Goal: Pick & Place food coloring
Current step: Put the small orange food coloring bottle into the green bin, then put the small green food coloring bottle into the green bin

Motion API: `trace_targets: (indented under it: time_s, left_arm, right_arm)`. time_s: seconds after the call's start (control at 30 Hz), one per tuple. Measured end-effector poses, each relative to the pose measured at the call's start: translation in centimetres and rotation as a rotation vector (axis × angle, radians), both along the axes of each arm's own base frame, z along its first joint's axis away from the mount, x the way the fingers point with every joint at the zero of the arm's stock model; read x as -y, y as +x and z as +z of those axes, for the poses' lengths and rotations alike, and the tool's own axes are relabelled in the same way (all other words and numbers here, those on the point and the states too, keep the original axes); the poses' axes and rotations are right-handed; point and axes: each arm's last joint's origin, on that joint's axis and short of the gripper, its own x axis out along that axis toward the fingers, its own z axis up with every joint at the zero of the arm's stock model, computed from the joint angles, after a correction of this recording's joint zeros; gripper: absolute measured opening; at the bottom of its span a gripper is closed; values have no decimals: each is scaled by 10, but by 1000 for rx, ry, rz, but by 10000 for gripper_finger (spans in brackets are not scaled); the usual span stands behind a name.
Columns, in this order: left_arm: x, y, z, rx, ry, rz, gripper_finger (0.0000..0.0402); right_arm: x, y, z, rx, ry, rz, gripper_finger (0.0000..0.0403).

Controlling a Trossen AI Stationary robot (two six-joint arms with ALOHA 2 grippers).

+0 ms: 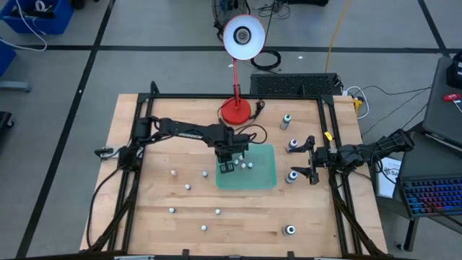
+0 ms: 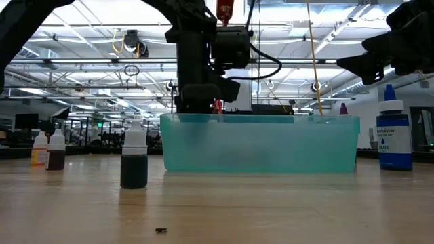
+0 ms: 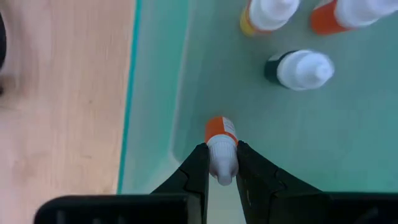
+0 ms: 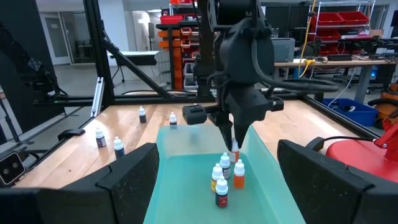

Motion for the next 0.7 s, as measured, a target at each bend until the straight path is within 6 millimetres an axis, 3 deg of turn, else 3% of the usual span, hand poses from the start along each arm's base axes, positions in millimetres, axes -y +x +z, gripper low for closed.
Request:
trace_targets:
  time_s: [0.13, 0.3, 0.5, 0.7]
  left_arm:
    - [0, 0, 0, 5, -13, 21, 63]
    - [0, 0, 5, 3, -20, 25, 141]
    - [2, 7, 23, 39, -20, 7, 210]
    - [8, 5, 50, -17, -21, 12, 239]
  right_arm:
    - [0, 0, 0, 0, 0, 0, 313]
    - [0, 0, 0, 0, 0, 0, 313]
    - [0, 0, 0, 0, 0, 0, 313]
    - [0, 0, 0, 0, 0, 0, 313]
